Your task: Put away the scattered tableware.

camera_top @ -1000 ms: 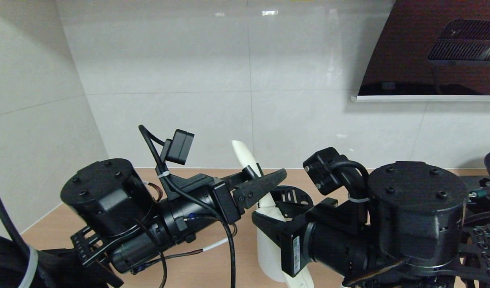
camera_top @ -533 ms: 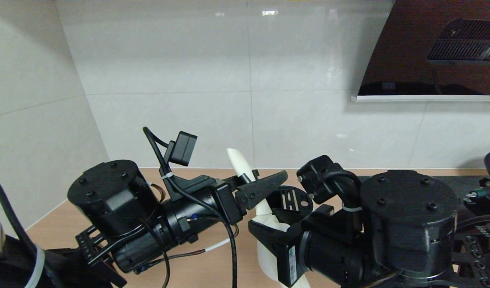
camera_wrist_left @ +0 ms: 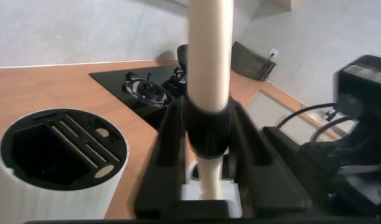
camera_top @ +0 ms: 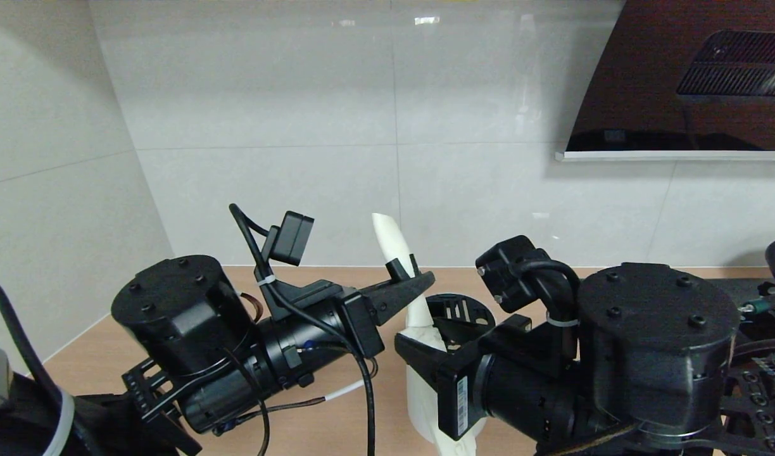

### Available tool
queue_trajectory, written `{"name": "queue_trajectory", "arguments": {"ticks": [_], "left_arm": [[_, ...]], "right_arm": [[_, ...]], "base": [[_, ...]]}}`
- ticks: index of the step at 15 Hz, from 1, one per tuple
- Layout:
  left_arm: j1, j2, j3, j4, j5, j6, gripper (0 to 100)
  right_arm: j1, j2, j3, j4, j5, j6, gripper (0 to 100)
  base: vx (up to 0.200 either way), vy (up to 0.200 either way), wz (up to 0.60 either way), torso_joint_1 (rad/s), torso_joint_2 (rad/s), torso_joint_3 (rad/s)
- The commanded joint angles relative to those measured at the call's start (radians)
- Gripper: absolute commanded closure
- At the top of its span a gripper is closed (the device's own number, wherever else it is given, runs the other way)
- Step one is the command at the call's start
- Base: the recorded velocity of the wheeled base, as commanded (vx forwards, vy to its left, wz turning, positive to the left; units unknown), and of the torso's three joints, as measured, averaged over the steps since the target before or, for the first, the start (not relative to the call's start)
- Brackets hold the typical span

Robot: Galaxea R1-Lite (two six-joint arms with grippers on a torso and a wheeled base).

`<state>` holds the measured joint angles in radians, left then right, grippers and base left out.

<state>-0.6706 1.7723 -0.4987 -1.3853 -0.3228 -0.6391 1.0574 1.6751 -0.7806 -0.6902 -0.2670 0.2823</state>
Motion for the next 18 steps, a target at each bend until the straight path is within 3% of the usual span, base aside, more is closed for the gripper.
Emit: {"name": "queue_trajectory", "arguments": {"ticks": [1,9,10,18], "left_arm": [[0.000,-0.002,0.000,-0.001,0.002,-0.001,100],[0.000,-0.013,0.000,-0.003,0.002,0.001,100],[0.000,-0.011,-0.001,-0.003,0.002,0.001,100],[0.000,-0.008,-0.001,0.002,0.002,0.004,100]], "right_arm": [[-0.001,-0.002,0.001,0.001,0.000,0.000,100],[-0.002,-0.002,0.009,0.001,-0.011,-0.002,100],[-0.004,-0.002,0.009,0.003,-0.011,-0.002,0],[-0.002,-0.006,0.009,-0.002,-0.009,0.000,0]], "base": [[0.000,0.000,0.00,0.000,0.00,0.000],[0.000,0.000,0.00,0.000,0.00,0.000],[0.000,0.000,0.00,0.000,0.00,0.000],[0.000,0.000,0.00,0.000,0.00,0.000]]}}
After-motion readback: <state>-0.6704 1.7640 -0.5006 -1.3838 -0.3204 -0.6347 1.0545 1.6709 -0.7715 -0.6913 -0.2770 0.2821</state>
